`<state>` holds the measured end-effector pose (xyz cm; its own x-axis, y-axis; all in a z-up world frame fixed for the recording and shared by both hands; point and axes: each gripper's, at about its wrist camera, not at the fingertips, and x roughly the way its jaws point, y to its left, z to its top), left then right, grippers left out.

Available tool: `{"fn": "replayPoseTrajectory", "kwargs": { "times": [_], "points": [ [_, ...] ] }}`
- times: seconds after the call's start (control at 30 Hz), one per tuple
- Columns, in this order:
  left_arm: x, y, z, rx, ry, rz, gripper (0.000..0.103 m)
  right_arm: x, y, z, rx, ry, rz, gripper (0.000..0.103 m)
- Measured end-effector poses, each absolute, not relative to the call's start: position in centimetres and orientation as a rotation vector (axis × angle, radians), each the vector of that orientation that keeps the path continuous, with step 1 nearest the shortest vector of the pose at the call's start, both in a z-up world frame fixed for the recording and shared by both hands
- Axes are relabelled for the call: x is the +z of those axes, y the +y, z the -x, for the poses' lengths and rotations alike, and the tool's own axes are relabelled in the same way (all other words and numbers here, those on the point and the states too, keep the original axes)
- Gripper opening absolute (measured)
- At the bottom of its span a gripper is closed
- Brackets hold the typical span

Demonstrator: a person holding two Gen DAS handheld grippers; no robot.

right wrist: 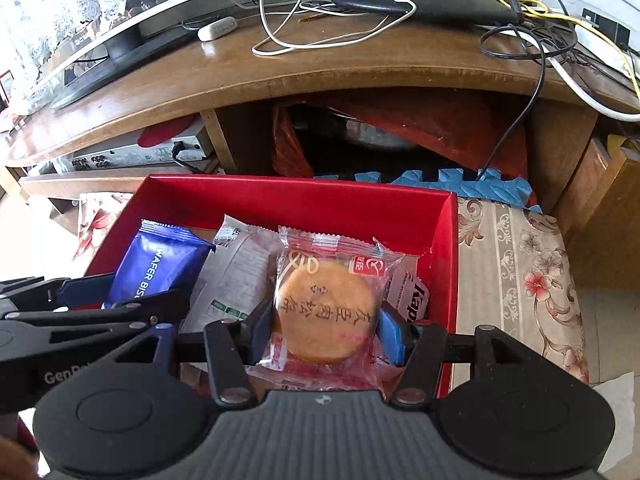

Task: Organize snacks
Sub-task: 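Lower both packets into the red box and open both tools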

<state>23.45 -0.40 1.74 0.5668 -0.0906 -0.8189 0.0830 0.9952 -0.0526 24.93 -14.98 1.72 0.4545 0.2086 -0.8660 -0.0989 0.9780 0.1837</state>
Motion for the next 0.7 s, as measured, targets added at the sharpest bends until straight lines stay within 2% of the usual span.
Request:
{"fn": "replayPoseTrajectory", "kwargs": {
  "times": [0.7],
  "points": [
    [2.16,-0.08,-23.06,-0.094,0.958,0.013,0.076,2.18,-15.14,-24.58,0.187,1.078,-0.115,0.053]
  ]
}}
